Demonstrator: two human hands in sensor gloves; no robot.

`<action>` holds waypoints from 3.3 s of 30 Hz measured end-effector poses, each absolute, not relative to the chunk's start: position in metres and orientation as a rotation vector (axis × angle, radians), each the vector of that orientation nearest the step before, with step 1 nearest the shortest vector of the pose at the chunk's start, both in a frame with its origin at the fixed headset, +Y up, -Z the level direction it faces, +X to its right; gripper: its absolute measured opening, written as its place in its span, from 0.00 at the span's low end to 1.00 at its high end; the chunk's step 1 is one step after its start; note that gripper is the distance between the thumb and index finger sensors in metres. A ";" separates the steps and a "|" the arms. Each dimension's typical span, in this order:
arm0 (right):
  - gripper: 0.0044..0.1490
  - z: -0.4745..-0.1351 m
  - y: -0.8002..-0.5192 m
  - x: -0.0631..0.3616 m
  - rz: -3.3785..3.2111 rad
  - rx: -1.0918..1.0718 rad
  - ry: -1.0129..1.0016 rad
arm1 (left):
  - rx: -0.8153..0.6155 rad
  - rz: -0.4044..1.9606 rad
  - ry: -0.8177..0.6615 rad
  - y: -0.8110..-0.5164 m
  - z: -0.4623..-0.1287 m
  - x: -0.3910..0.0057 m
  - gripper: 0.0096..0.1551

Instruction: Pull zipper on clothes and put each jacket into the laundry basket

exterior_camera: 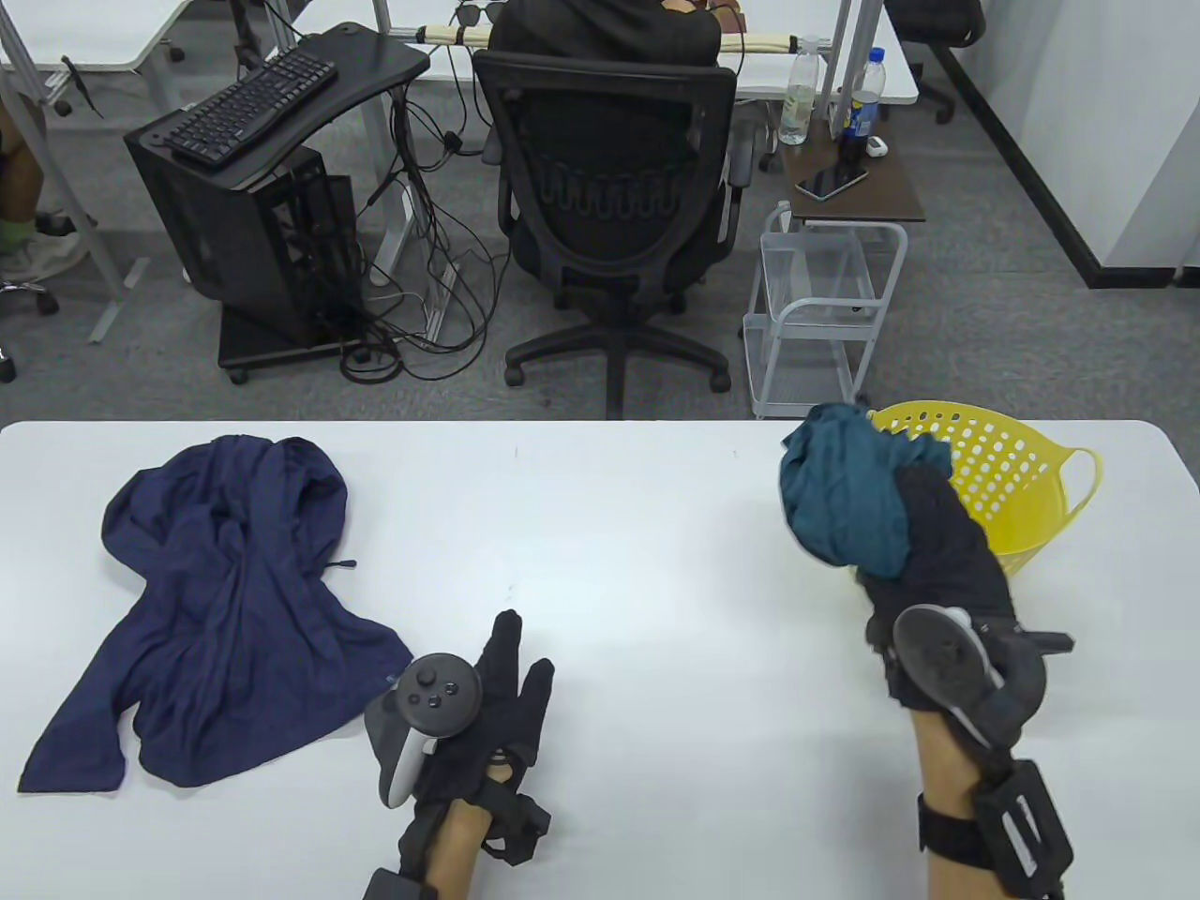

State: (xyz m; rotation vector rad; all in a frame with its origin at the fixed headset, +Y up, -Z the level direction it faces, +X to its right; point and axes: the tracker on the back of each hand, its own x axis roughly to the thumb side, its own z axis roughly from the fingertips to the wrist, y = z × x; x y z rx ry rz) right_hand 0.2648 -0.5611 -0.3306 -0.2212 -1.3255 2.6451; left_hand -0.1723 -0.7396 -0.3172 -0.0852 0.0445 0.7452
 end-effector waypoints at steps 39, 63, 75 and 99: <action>0.53 -0.295 -0.628 0.186 2.822 0.091 -0.469 | -0.010 0.510 -0.029 -0.731 -0.308 -0.146 0.45; 0.58 -0.290 -0.749 0.173 2.909 0.129 -0.182 | -0.044 0.200 -0.101 -0.732 -0.309 -0.099 0.42; 0.58 -0.292 -0.748 0.179 2.879 0.095 -0.168 | -0.015 0.038 0.245 -0.691 -0.377 -0.205 0.42; 0.56 -0.292 -0.752 0.170 2.949 0.135 -0.107 | -0.435 0.253 0.694 -0.774 -0.425 -0.424 0.59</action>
